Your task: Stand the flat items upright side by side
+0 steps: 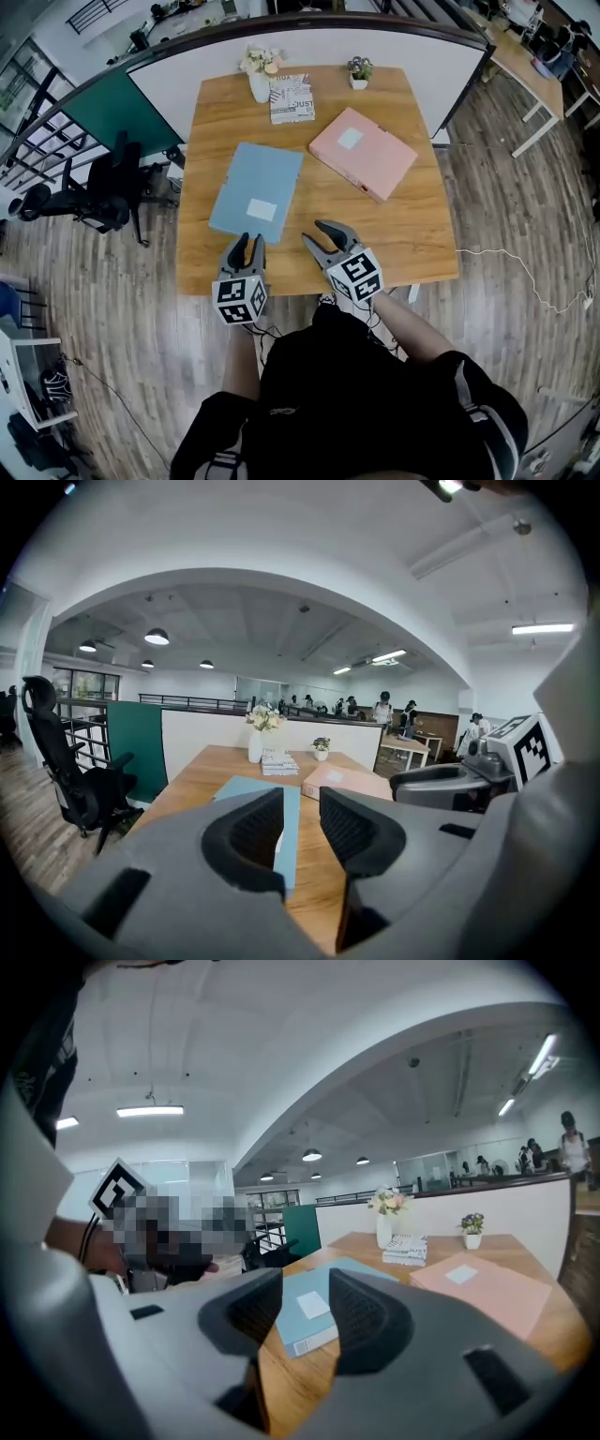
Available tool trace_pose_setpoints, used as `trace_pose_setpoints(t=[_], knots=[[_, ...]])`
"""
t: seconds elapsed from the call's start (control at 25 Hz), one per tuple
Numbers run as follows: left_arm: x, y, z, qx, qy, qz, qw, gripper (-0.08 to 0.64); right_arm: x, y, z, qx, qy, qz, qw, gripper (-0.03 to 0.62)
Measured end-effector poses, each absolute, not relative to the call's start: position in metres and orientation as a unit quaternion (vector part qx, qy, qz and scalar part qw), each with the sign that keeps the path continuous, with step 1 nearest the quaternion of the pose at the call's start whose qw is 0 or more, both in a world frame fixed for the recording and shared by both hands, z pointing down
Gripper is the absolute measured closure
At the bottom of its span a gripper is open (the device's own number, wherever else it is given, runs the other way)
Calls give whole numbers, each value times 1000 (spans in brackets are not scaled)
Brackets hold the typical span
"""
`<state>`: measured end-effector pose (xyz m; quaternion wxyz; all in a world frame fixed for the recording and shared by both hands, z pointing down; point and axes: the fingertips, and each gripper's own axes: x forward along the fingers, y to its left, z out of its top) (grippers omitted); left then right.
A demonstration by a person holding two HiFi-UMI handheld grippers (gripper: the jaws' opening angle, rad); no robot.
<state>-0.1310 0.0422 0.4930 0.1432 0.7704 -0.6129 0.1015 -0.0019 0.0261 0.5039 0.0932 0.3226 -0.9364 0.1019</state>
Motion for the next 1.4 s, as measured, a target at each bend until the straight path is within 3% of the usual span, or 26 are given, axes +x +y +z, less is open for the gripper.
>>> trace_pose_setpoints(t=[0.4, 0.8, 1.4], knots=[[-137, -19, 522, 758, -602, 182, 174, 430, -18, -34, 549, 303, -929, 196, 78, 422], [-211, -88, 552, 739, -608, 213, 198, 410, -30, -86, 588, 333, -900, 266, 89, 370], [-279, -190, 657, 782, -461, 294, 299, 354, -83, -141, 670, 402, -794, 440, 122, 302]])
